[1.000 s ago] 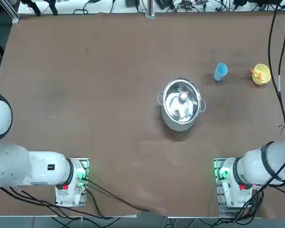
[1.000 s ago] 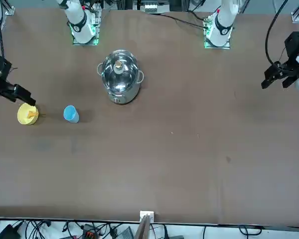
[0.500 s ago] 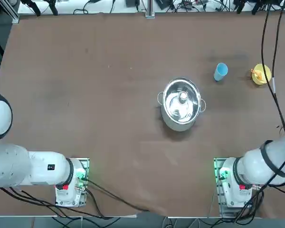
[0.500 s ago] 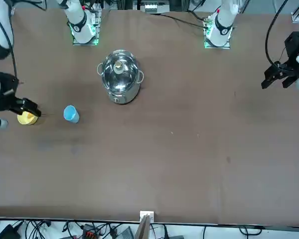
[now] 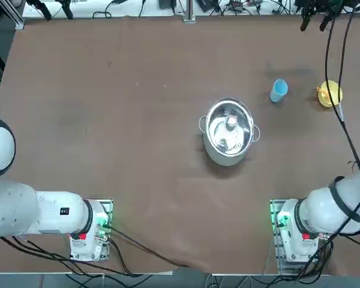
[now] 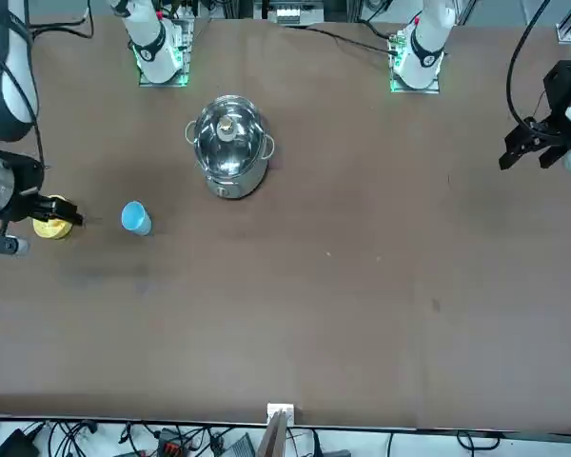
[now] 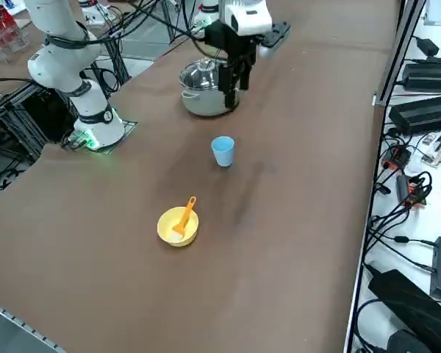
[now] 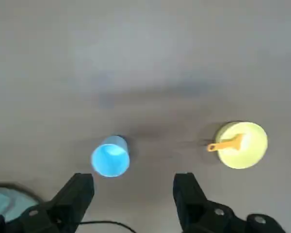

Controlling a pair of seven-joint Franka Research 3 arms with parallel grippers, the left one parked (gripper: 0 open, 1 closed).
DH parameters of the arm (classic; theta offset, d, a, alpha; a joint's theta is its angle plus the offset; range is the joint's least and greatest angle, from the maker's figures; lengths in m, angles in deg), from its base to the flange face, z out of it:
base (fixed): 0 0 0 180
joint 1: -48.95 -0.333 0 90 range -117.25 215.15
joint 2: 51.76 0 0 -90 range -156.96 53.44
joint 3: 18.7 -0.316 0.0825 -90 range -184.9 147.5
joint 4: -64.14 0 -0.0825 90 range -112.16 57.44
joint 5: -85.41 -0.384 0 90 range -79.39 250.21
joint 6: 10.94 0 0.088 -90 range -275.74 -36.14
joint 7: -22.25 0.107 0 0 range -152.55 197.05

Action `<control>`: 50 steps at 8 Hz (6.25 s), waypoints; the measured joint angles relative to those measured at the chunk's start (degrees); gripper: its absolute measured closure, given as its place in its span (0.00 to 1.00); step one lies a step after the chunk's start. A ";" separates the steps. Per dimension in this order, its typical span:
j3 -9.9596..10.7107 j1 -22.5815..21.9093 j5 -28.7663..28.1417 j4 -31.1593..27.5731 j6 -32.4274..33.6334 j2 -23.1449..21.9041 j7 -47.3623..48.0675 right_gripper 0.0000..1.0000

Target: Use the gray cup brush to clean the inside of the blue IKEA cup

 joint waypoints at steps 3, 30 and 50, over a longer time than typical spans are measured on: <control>1.30 0.71 7.71 -7.75 -5.44 -0.50 0.63 0.01; 3.88 -2.70 39.74 -16.33 -13.00 18.53 35.88 0.46; 4.18 -2.85 40.74 -16.08 -11.20 19.60 36.17 0.82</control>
